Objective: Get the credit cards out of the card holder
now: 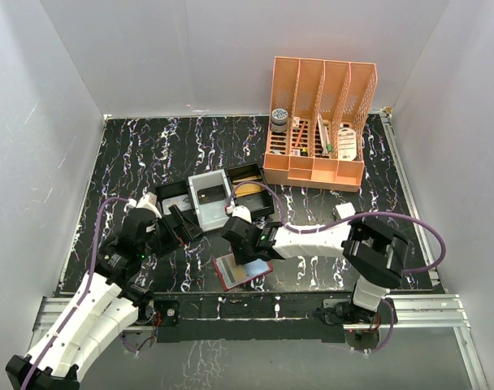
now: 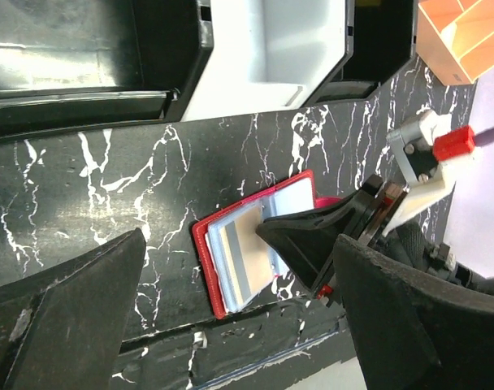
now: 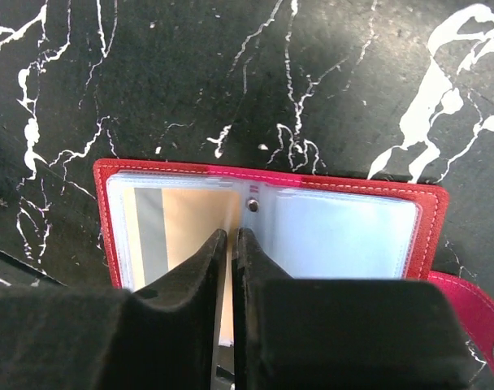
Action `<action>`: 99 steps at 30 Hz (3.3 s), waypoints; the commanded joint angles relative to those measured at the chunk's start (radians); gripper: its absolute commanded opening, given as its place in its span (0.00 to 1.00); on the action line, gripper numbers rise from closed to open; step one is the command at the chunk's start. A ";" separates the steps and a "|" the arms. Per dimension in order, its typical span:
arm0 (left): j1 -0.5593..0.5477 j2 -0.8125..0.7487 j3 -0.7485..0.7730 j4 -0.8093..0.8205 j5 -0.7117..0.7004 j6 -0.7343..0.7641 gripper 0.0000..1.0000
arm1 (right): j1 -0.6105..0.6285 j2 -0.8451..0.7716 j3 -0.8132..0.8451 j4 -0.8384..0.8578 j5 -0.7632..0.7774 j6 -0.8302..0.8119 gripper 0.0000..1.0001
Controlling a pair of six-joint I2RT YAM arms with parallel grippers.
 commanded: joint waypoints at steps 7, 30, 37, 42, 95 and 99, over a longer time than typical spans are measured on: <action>0.005 0.059 -0.068 0.162 0.217 0.015 0.94 | -0.172 -0.126 -0.242 0.290 -0.302 0.100 0.00; -0.103 0.331 -0.277 0.686 0.462 -0.164 0.50 | -0.307 -0.108 -0.417 0.486 -0.496 0.189 0.00; -0.204 0.403 -0.292 0.740 0.360 -0.210 0.45 | -0.311 -0.103 -0.414 0.483 -0.499 0.189 0.00; -0.218 0.414 -0.298 0.743 0.328 -0.218 0.43 | -0.311 -0.102 -0.416 0.483 -0.501 0.190 0.00; -0.408 0.833 -0.018 0.960 0.396 -0.240 0.62 | -0.339 -0.694 -0.485 0.204 0.012 0.357 0.50; -0.414 0.800 -0.007 0.867 0.344 -0.212 0.65 | -0.339 -0.738 -0.504 0.220 0.004 0.354 0.49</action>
